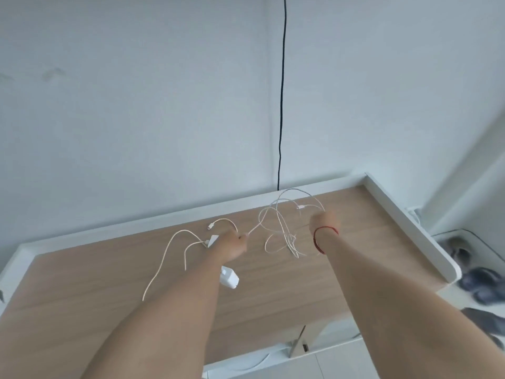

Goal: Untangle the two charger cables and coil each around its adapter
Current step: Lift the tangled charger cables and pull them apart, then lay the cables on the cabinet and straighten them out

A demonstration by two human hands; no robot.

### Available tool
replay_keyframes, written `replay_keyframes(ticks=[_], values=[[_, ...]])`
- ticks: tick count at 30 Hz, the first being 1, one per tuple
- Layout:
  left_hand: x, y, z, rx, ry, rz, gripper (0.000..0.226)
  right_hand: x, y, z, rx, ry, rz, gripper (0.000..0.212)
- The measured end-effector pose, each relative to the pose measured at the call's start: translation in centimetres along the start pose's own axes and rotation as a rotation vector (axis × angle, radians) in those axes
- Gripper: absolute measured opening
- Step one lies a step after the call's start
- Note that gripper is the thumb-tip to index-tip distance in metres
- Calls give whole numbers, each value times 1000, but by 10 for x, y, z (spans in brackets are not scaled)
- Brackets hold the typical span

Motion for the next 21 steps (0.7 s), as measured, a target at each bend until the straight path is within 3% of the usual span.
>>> replay_keyframes(ticks=[3,6,8,10,13,15,17,18,19,21], values=[[-11,21,4,-35,-34,8,48,25,-15,16,168,228,133,34],[-15,34,9,-42,-46,-12,50,45,-16,27,168,267,217,42],[-12,40,11,-29,-31,-28,51,55,-8,31,151,251,141,55],[-5,44,13,-32,-18,-43,49,53,-3,26,264,211,-94,69],[1,49,17,-28,-12,-49,40,30,11,10,275,-77,-356,77],[3,52,19,-23,10,-65,43,20,27,8,191,-321,-416,66],[4,53,19,-36,24,-93,40,9,44,3,2,-458,-305,32],[4,53,19,-41,28,-105,36,2,51,-3,-116,-460,-195,28],[4,52,19,-49,30,-117,34,-5,58,-9,-219,-416,-83,37],[5,49,21,-52,52,-130,34,-14,68,-18,-381,-262,143,38]])
Point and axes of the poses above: each hand's wrist, its own z-axis towards the middle knuckle, its own y-axis out of the palm, x = y × z, the point moved 3 cm from there along z, towards the middle knuckle, and after that the axes turned 4 degrees about x, right-handed, at the moved point
